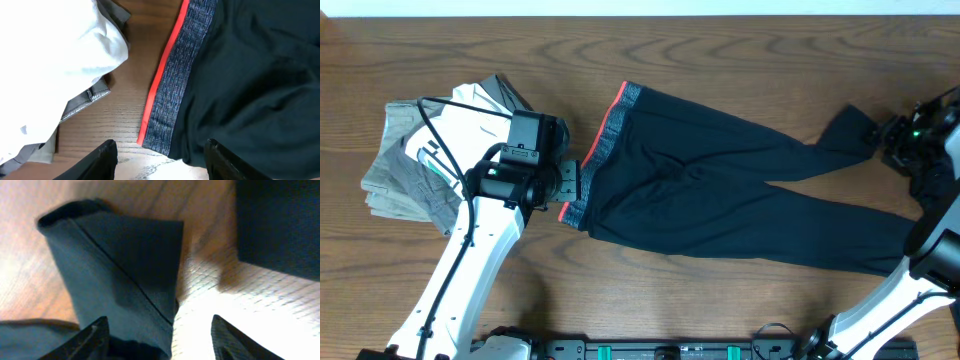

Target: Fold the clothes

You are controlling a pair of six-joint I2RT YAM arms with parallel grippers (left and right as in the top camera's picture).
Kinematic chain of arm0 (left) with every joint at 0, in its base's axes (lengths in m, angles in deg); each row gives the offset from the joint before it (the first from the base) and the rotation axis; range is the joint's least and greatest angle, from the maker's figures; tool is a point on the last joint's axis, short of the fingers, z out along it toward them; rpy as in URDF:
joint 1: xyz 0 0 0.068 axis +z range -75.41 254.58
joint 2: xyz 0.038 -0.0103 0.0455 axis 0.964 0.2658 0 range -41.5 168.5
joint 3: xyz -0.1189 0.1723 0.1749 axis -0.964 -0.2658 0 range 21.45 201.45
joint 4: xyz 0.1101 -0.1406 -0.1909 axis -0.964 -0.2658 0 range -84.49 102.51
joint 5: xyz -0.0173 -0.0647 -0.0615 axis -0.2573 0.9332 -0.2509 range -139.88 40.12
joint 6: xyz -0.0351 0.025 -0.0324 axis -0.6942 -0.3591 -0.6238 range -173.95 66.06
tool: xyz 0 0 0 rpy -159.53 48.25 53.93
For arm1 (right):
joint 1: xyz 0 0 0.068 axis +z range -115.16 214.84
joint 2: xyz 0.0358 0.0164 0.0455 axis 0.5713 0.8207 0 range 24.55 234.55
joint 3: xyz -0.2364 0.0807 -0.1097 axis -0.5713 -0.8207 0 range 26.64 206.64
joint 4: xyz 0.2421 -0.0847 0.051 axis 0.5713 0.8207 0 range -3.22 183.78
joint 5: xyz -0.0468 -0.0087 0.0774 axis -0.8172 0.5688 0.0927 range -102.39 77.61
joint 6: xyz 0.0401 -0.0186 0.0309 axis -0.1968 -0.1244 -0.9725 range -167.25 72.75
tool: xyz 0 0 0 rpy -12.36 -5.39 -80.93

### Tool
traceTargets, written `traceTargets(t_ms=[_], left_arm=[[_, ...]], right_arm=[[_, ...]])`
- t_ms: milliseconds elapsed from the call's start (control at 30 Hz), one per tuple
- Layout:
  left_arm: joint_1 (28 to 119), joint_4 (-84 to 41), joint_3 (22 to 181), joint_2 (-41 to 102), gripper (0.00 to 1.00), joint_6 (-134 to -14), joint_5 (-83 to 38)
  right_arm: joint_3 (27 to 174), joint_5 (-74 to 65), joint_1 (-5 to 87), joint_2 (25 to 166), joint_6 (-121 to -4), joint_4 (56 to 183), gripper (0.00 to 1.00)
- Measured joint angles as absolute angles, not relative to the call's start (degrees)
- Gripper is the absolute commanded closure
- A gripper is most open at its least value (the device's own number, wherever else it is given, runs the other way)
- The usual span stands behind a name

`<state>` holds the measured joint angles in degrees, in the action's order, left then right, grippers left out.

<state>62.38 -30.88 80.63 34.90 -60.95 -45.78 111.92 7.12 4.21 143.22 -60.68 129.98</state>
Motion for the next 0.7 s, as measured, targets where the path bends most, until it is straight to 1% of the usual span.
traceTargets(t_ms=[33, 67, 100, 133, 233, 267, 333, 433, 567, 700], left_arm=[[62.38, -30.86, 80.63, 34.9, 0.42, -60.95, -45.78], [62.38, -30.88, 80.63, 34.9, 0.42, -60.95, -45.78], [62.38, -30.88, 80.63, 34.9, 0.42, -60.95, -45.78], [62.38, -30.88, 80.63, 34.9, 0.42, -60.95, -45.78], [62.38, -30.88, 80.63, 34.9, 0.42, -60.95, -45.78], [62.38, -30.88, 80.63, 34.9, 0.42, -60.95, -45.78], [62.38, -30.88, 80.63, 34.9, 0.42, -60.95, -45.78], [62.38, -30.88, 80.63, 34.9, 0.42, -60.95, -45.78], [62.38, -30.86, 80.63, 34.9, 0.42, -60.95, -45.78], [62.38, -30.86, 80.63, 34.9, 0.42, -60.95, -45.78]], right_arm=[[111.39, 6.35, 4.62, 143.22, -60.94, 129.28, 0.36], [111.02, 5.81, 4.89, 143.22, -61.31, 128.54, 0.4], [110.65, 5.63, 5.13, 143.22, -61.57, 127.64, 0.48], [110.21, 5.15, 5.34, 143.22, -61.77, 126.46, 0.62], [108.57, 4.41, 5.74, 143.22, -63.12, 122.4, 0.96], [108.09, 4.21, 5.8, 143.22, -63.5, 121.7, 0.99], [107.57, 3.99, 5.91, 143.22, -64.39, 121.74, 0.99], [107.61, 3.23, 5.96, 142.87, -64.44, 125.08, 0.99], [108.2, 0.67, 5.96, 139.96, -63.32, 132.65, 0.99], [110.48, -3.68, 6.5, 131.53, -62.69, 142.99, 0.99]])
